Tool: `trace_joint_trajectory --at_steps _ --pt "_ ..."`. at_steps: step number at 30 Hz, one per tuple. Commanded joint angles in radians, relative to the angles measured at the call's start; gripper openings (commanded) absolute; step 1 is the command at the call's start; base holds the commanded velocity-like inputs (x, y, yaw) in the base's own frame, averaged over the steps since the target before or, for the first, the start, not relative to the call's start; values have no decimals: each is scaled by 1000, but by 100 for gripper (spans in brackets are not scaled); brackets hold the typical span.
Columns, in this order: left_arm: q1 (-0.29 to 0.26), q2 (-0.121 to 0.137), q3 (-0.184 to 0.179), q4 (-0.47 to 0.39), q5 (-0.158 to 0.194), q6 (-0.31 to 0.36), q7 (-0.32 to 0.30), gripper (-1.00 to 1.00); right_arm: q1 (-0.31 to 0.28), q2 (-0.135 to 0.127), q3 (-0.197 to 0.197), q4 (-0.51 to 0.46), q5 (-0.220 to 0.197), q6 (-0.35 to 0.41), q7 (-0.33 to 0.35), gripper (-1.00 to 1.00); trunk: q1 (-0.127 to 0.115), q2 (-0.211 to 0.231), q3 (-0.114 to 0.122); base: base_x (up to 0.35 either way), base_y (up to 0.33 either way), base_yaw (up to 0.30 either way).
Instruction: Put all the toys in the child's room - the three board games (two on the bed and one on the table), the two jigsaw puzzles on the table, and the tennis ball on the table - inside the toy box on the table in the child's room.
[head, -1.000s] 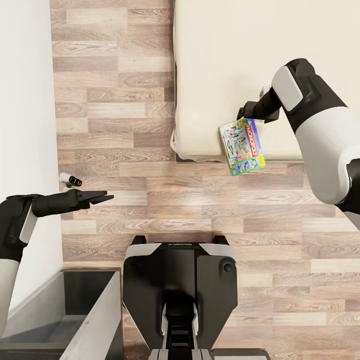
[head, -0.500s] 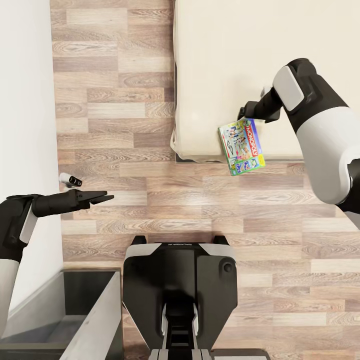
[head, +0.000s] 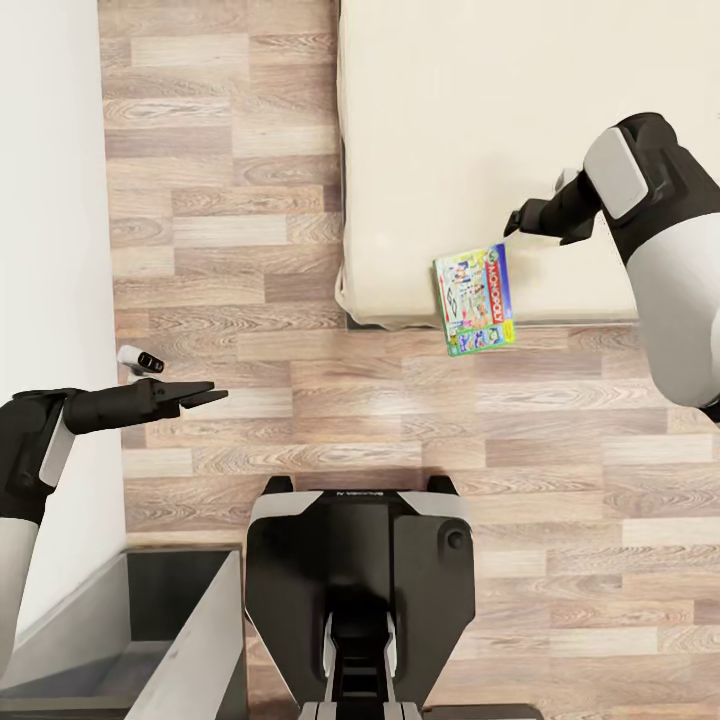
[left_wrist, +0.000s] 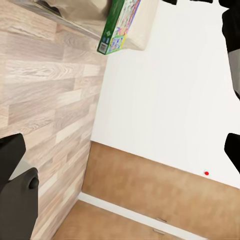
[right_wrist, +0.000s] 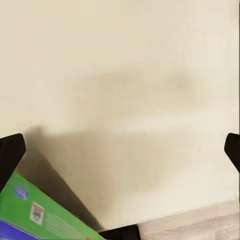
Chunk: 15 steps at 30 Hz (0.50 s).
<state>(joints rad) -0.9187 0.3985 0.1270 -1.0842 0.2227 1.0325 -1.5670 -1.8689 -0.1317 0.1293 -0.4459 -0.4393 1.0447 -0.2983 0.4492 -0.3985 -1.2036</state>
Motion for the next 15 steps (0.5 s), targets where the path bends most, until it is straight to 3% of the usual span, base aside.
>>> trace_joint_trajectory --at_steps 1,7,11,15 --pt "0 0 0 0 0 11 -4 100 -1 -2 7 -1 -12 3 -7 100 1 -1 1 0 0 -76" --pt "0 0 0 0 0 11 -4 100 -14 -14 7 -1 -14 3 -7 100 1 -1 10 0 0 -76" --pt "0 0 0 0 0 11 -4 100 -21 -46 5 0 -17 3 -6 100 1 -1 16 0 0 -77" --pt "0 0 -2 0 0 11 -4 100 -23 -102 -1 1 -21 3 -5 100 1 -1 22 0 0 -77"
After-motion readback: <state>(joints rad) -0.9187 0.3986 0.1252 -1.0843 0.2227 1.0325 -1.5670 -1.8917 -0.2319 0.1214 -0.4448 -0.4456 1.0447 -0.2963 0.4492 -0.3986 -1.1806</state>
